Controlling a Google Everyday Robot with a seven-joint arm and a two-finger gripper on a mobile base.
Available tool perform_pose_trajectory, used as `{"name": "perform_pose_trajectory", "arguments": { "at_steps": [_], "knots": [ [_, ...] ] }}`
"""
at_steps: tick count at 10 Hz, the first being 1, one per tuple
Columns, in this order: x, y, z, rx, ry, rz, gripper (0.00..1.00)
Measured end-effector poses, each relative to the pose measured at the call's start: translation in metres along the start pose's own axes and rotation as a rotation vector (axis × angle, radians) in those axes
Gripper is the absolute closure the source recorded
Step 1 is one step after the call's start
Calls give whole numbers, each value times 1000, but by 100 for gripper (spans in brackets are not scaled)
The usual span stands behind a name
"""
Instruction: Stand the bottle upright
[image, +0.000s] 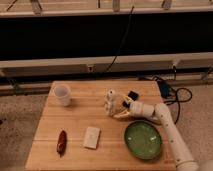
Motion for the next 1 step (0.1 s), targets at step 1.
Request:
{"name": "perform_pose_trajectory", "arguments": {
  "at_steps": [1],
  "knots": [
    [-5, -3, -2, -6, -2, 3, 20]
  ]
}}
